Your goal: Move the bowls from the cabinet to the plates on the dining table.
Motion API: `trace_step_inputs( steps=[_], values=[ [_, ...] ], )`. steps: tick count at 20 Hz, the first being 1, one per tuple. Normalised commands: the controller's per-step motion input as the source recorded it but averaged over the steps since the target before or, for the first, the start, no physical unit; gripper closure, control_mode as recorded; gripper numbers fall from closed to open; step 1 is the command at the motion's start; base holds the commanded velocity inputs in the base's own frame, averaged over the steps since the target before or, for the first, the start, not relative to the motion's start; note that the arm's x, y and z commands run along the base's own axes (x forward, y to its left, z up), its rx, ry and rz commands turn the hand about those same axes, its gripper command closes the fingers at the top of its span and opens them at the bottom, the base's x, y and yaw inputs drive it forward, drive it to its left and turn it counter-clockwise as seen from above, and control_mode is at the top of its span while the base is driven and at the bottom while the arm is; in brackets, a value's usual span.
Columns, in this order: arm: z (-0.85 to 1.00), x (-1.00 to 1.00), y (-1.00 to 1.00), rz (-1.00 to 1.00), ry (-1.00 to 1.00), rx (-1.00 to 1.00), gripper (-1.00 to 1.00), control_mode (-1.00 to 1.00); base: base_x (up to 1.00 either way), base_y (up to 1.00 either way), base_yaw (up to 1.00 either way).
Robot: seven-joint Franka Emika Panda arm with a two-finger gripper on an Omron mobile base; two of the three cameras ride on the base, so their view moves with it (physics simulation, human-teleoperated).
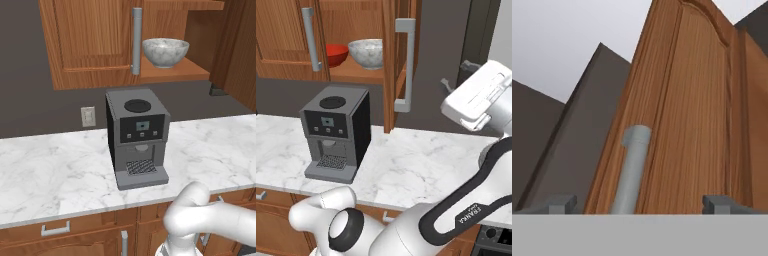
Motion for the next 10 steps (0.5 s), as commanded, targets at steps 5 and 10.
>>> trace_step_inputs(
  steps=[5, 10],
  values=[
    [0.16, -0.21, 0.07, -0.16, -0.01, 0.00, -1.00, -1.00, 0.00, 0.00, 0.00],
    [0.00, -0.36, 0.45, -0.05, -0.02, -0.01, -1.00, -1.00, 0.00, 0.00, 0.00]
  ],
)
